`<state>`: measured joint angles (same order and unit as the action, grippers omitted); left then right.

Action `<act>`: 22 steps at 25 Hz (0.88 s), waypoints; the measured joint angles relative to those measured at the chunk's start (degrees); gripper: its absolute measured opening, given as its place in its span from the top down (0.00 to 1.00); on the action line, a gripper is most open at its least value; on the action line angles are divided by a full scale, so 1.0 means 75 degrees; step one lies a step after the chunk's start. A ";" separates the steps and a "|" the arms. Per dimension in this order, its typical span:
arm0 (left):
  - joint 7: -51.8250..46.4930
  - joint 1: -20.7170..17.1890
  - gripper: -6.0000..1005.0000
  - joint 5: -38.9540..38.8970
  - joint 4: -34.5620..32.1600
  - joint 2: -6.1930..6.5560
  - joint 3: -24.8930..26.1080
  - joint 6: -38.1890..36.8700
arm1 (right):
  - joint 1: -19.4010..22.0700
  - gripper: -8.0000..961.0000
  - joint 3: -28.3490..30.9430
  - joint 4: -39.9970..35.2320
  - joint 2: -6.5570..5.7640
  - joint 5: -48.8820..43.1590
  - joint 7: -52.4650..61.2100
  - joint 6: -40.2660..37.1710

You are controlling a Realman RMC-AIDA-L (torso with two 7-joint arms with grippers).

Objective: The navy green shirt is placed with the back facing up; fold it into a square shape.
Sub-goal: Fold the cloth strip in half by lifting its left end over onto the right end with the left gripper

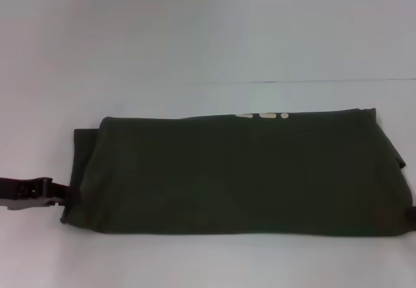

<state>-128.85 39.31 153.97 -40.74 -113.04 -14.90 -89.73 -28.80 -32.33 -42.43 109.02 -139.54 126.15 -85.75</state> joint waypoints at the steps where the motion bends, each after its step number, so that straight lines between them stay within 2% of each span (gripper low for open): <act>1: -0.0002 -0.0007 0.89 -0.0013 -0.0006 0.0001 0.0039 0.0005 | -0.0002 0.85 0.0040 -0.0001 -0.0006 0.0005 -0.0013 -0.0005; 7: 0.0040 -0.0007 0.88 -0.0131 -0.0008 0.0020 0.0294 -0.0035 | -0.0019 0.62 0.0386 -0.0110 -0.0041 0.0054 -0.0137 -0.0075; 9: 0.0046 -0.0007 0.67 -0.0332 -0.0010 0.0038 0.0347 -0.0045 | -0.0044 0.55 0.0492 -0.0175 -0.0068 0.0167 -0.0243 -0.0057; 12: 0.0015 -0.0008 0.55 -0.0704 0.0011 0.0066 0.0382 0.0027 | -0.0089 0.45 0.0758 -0.0269 -0.0096 0.0589 -0.0561 0.0081; 16: -0.0297 0.0086 0.38 -0.0927 0.0101 0.0088 0.0394 0.0201 | -0.0150 0.31 0.1093 -0.0240 -0.0081 0.1771 -0.1673 0.0324; 20: -0.0879 0.0075 0.22 -0.1010 0.0083 0.0115 0.0499 0.0163 | -0.0109 0.14 0.1086 -0.0149 0.0111 0.2995 -0.3633 0.0063; 22: -0.1241 -0.0011 0.15 -0.1010 0.0041 0.0121 0.0547 0.0120 | -0.0100 0.11 0.1074 -0.0014 0.0231 0.3250 -0.4739 -0.0206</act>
<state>-138.16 39.23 146.40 -40.43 -112.14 -10.79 -88.83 -29.55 -24.27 -42.54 110.75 -115.17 90.61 -87.30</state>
